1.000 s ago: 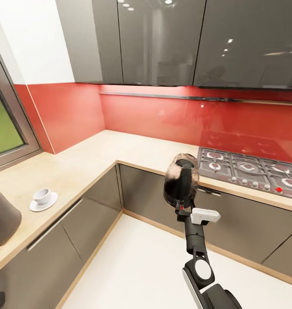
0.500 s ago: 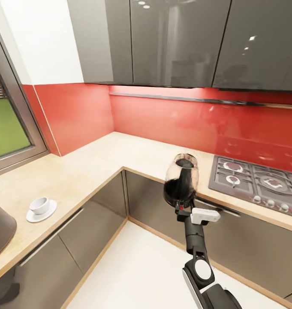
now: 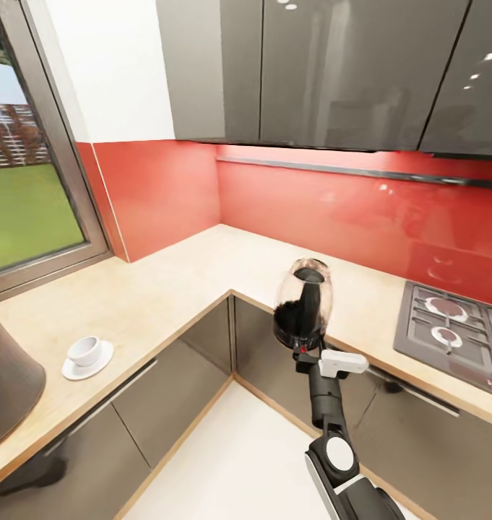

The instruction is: Set up a coffee station on the kitchen countertop: keep the coffee maker on the countertop, move the bottle of coffee from the kitchen shelf to the counter next to the coffee maker, place a paper coffee filter on top of the coffee maker, put the saucer next to the coffee maker with the coffee cup on the saucer, and place the electric kettle next to the coffee maker.

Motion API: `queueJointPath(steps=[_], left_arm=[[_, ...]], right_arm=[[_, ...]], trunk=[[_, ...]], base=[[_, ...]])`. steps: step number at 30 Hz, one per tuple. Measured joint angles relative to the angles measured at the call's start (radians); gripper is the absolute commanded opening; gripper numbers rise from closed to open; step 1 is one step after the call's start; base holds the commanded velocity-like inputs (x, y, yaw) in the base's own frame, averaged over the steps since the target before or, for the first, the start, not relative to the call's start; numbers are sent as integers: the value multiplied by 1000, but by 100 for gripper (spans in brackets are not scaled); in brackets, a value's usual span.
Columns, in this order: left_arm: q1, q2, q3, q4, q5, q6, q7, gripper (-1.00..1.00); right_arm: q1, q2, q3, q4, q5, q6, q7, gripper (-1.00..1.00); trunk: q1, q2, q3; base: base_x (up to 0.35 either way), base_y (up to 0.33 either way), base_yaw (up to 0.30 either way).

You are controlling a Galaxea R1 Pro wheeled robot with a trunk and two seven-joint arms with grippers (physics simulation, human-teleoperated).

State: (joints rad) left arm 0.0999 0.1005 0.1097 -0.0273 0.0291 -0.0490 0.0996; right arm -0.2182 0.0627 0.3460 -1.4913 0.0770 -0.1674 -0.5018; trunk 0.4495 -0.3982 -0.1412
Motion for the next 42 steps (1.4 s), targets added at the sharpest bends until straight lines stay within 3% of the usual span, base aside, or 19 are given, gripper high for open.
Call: queueJointPath(steps=[18, 33, 42], left_arm=[[1, -4, -2, 1, -1, 3, 0, 100], [0, -4, -2, 1, -1, 4, -1, 100], [0, -2, 1, 0, 1, 0, 0, 100]], right_arm=[[0, -1, -1, 1, 0, 0, 0, -100], [0, -1, 0, 1, 0, 0, -1, -100], [0, -1, 0, 0, 0, 0, -1, -100]], trunk=[[0, 0, 0], [0, 0, 0], [0, 0, 0]], base=[[3, 0, 276], [211, -157, 276], [74, -161, 44]])
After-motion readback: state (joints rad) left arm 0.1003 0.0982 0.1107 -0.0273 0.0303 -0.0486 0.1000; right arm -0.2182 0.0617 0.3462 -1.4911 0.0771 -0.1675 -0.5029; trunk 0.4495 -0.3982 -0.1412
